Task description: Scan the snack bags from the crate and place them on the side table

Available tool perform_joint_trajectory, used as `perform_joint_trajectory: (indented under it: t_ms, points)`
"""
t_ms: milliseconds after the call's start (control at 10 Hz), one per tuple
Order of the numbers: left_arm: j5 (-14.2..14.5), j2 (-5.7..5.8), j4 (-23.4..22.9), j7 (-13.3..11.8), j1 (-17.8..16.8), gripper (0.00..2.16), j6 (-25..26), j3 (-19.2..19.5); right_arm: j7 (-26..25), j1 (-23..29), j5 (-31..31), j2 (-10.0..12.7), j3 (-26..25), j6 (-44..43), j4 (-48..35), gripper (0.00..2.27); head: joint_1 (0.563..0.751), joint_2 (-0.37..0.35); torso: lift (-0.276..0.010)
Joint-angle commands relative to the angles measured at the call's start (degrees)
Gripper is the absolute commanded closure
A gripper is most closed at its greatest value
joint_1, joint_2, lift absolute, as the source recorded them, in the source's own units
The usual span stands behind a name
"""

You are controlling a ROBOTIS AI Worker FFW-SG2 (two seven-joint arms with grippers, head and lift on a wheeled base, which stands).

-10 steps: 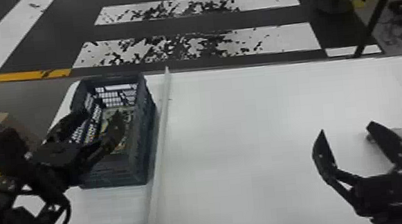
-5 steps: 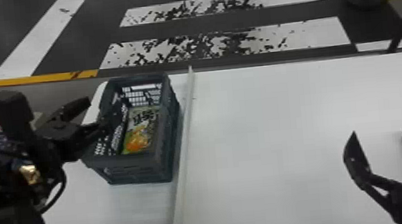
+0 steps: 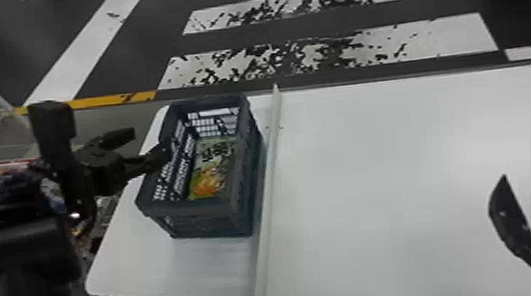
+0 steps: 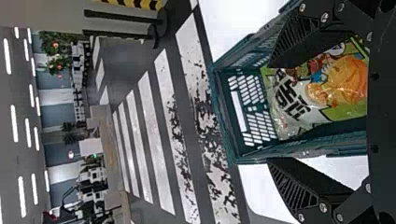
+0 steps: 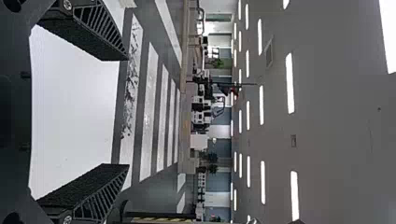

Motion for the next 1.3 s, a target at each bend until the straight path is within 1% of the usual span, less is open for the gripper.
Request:
perform_joint_trajectory:
  t_ms: [0, 100, 200, 300, 400, 500, 600, 700, 800, 1000, 1200]
  points:
    - [-5.62, 1.72, 4.03, -2.44, -3.19, 0.18, 0.13, -3.6, 0.09, 0.6, 0.0, 0.0, 0.0, -0.29, -0.54, 0.06, 0.695, 0.272, -0.094]
    - [-8.96, 2.6, 6.14, -4.38, -4.77, 0.18, 0.13, -5.62, 0.18, 1.04, 0.0, 0.0, -0.09, -0.82, -0.63, 0.06, 0.695, 0.265, -0.094]
    - [-10.81, 3.21, 8.6, -6.31, -6.53, 0.18, -0.04, -7.56, 0.18, 1.3, 0.0, -0.09, -0.26, -0.82, -0.89, 0.06, 0.695, 0.259, -0.094]
    - [-14.15, 3.39, 11.41, -7.89, -8.73, 0.18, 0.13, -9.49, 0.18, 1.57, 0.0, -0.09, -0.26, -1.0, -1.15, 0.06, 0.695, 0.253, -0.094]
    - [-16.7, 4.0, 14.05, -10.09, -10.84, 0.18, -0.04, -11.33, 0.27, 1.74, -0.09, -0.09, -0.35, -1.17, -1.15, 0.06, 0.695, 0.243, -0.094]
    - [-19.33, 4.35, 16.42, -11.58, -12.33, 0.18, -0.04, -13.62, 0.27, 1.83, -0.18, -0.09, -0.53, -1.52, -1.24, 0.06, 0.695, 0.233, -0.094]
    - [-22.06, 4.44, 19.06, -12.37, -13.92, 0.18, -0.04, -15.73, 0.27, 1.83, -0.18, -0.09, -0.62, -1.52, -1.33, 0.06, 0.695, 0.229, -0.094]
    - [-23.64, 4.44, 21.87, -13.61, -15.59, 0.18, -0.04, -17.4, 0.27, 1.83, -0.27, -0.18, -0.7, -1.52, -1.33, 0.06, 0.695, 0.221, -0.094]
    - [-25.75, 4.44, 24.77, -14.48, -17.34, 0.18, -0.04, -19.24, 0.27, 1.83, -0.62, -0.35, -0.79, -1.52, -1.33, 0.06, 0.695, 0.213, -0.094]
    - [-29.62, 4.0, 31.1, -14.4, -20.51, 0.18, -0.22, -22.15, 0.53, 1.74, -1.23, -0.62, -1.05, -1.52, -1.33, 0.06, 0.695, 0.2, -0.094]
    - [-32.08, 3.56, 36.64, -14.31, -23.41, 0.18, -0.57, -24.78, 0.53, 1.48, -1.5, -0.88, -1.32, -1.17, -1.24, 0.06, 0.695, 0.192, -0.094]
